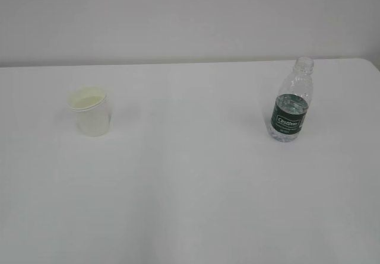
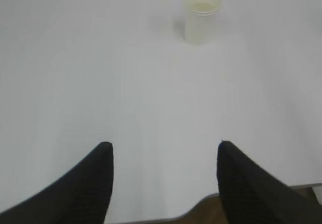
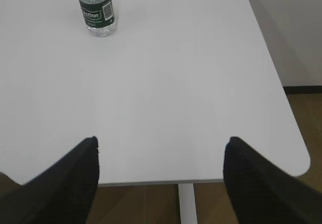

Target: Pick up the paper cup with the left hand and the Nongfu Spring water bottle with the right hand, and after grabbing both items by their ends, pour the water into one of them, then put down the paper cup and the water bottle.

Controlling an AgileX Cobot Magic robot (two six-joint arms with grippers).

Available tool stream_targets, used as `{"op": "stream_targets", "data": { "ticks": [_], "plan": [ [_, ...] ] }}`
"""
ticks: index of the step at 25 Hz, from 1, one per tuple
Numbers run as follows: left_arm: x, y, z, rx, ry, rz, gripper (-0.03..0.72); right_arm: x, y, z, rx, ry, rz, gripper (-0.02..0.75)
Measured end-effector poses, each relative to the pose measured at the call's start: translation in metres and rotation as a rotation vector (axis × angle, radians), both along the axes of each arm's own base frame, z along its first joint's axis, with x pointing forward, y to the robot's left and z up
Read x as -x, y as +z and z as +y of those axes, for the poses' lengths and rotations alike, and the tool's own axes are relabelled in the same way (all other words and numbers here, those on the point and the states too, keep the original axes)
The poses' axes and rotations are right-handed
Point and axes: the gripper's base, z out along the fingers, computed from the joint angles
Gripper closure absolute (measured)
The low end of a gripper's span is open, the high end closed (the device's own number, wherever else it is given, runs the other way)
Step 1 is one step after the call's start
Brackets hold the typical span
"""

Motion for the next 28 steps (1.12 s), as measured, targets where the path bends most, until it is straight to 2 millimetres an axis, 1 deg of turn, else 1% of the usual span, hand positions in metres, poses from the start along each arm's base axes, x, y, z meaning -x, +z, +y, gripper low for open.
{"op": "stream_targets", "data": {
  "ticks": [4,19,28],
  "plan": [
    [-0.003,-0.001,0.0,0.001,0.0,-0.016,0.228,-0.004,-0.007,0.001,0.004,0.002,0.017,0.152],
    [-0.004,-0.003,0.0,-0.001,-0.001,-0.012,0.228,-0.013,-0.009,0.003,0.005,0.015,-0.043,0.152],
    [-0.004,-0.003,0.0,-0.001,-0.001,-0.012,0.23,-0.014,-0.01,0.003,0.008,0.015,-0.043,0.152]
  ]
}}
